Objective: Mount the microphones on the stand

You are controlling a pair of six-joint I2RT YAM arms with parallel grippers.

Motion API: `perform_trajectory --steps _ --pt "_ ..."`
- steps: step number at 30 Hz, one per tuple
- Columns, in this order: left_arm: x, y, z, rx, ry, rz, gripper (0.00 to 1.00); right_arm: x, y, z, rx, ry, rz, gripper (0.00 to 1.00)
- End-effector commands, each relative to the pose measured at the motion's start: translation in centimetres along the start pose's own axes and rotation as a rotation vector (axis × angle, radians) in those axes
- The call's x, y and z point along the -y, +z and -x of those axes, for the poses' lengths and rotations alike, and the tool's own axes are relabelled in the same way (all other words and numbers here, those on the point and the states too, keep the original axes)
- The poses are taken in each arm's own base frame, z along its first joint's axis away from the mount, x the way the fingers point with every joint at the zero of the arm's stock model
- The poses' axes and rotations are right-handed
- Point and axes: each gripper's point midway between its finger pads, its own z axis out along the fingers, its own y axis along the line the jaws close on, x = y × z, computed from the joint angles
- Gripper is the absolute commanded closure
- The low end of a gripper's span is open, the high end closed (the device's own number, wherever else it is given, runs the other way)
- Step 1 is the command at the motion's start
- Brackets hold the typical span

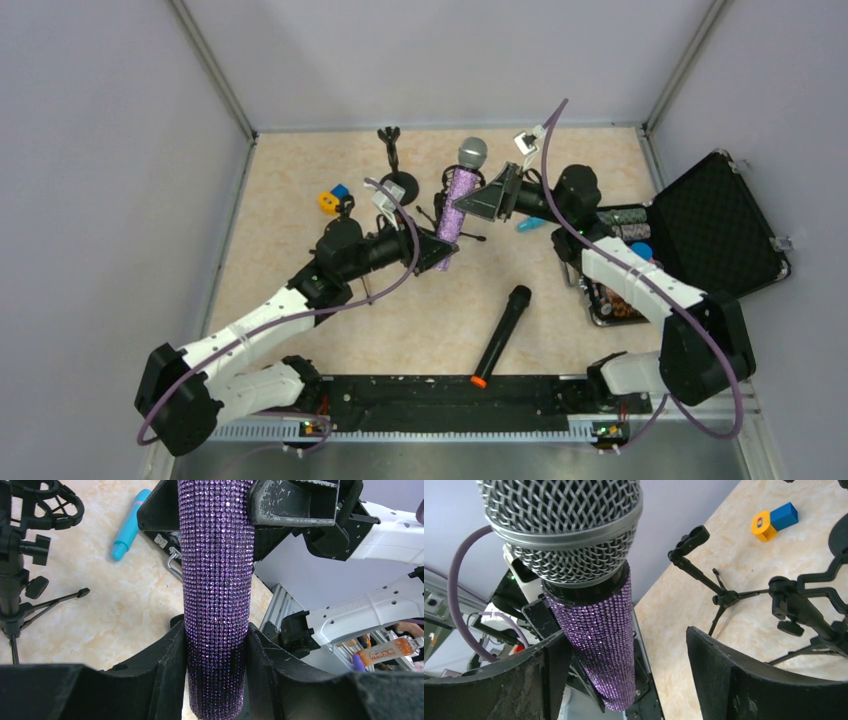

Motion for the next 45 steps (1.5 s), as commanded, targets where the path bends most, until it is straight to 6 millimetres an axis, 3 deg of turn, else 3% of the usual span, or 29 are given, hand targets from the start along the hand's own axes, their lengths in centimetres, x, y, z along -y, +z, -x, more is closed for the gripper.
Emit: perform_trajectory --steps 1,10,15,21,23,26,28,30,32,35,45 --pt "2.3 0.0 2.4 0.084 0.047 -0.099 1.0 -2.9 1.3 1.9 0.04 -0.039 0.13 0.22" --pt "1.2 0.5 1.4 0.062 0.033 -0.079 1.0 -3.8 2.7 1.1 -0.014 -0.034 0.191 0.27" --pt "0.9 0.6 1.2 0.054 0.037 -0.069 1.0 -3.6 2.8 1.1 -0.02 -0.028 0.188 0.5" --pt "0.4 0.7 1.1 0.055 0.03 -0.05 1.0 -3.1 3.0 0.9 -0.03 -0.03 0.172 0.98" --pt "0.1 0.8 1.3 0.062 0.028 -0.036 0.99 -2.7 3.1 0.9 -0.036 -0.033 0.152 1.0" --pt "-0.1 1.1 1.7 0.064 0.02 -0.033 0.74 -2.1 3.2 0.9 -0.044 -0.048 0.116 1.0" --pt "-0.4 1.2 1.9 0.066 0.012 -0.033 0.43 -1.6 3.2 1.0 -0.042 -0.066 0.083 1.0" --pt "-0.6 1.3 2.2 0.076 -0.009 -0.031 0.2 -1.0 3.1 1.1 -0.039 -0.092 0.034 1.0" --pt "-0.9 1.4 2.6 0.09 -0.032 -0.028 0.07 0.0 2.9 1.1 -0.048 -0.107 -0.029 1.0" --pt "-1.2 1.5 3.2 0.105 -0.055 -0.037 0.01 1.0 2.5 1.4 -0.042 -0.151 -0.108 1.0" --pt "-2.9 1.1 6.0 0.188 -0.093 -0.016 0.01 3.2 0.4 2.9 0.011 -0.28 -0.326 1.0"
